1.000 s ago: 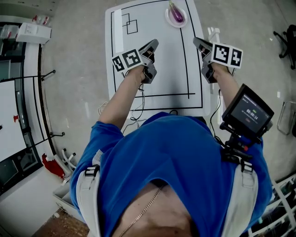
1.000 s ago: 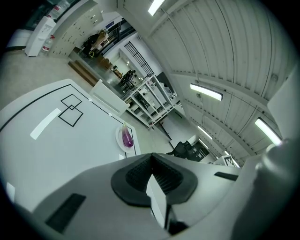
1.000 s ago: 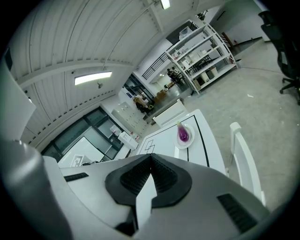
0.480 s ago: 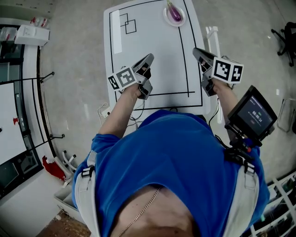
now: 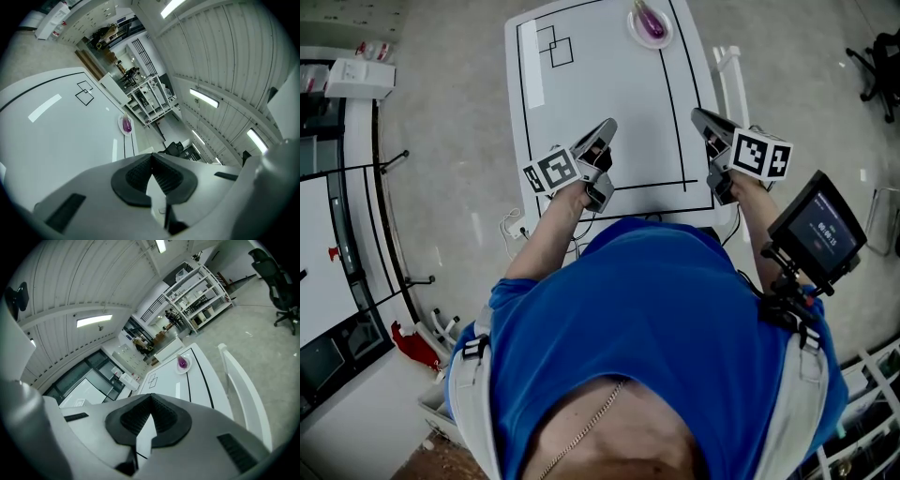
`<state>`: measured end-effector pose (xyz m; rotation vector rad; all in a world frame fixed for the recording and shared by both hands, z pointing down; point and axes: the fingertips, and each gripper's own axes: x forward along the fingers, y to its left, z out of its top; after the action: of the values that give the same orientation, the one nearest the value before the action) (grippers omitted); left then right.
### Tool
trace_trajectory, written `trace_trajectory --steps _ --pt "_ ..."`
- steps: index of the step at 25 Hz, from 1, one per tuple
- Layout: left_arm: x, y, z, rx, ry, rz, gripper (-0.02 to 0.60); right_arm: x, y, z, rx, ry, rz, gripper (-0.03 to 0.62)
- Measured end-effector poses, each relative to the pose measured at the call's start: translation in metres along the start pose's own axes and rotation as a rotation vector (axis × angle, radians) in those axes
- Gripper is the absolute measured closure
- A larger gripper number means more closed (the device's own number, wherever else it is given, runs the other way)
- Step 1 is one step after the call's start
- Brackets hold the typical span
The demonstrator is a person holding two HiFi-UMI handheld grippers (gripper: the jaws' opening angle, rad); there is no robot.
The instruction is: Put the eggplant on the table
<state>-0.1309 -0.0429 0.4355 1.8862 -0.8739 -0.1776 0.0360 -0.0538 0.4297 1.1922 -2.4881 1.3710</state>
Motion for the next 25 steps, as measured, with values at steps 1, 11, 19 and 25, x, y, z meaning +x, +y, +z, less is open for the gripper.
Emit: trace_trajectory --steps 1,11,19,25 --pt "0.0009 -0.0003 -0.0008 -0.002 0.002 -0.003 0.572 0.0001 0.0001 0.0002 -0.002 -0.003 -0.001 0.591" --pt "0.0032 -0.0051 0.0013 -0.007 -0.002 -0.009 0.574 -0.0051 -0.0003 0.0014 0.007 -0.017 -0.003 0.591" --pt "0.0031 -0.0044 0.0016 -0.014 -0.003 -0.005 0.572 -0.0056 0.0042 0.0000 -0.006 -0.011 0.003 0.592" --pt "0.0029 -0.0039 0.0001 -0.019 0.003 0.003 0.574 -0.0072 0.0038 -0.0005 -0.007 -0.004 -0.008 0.592"
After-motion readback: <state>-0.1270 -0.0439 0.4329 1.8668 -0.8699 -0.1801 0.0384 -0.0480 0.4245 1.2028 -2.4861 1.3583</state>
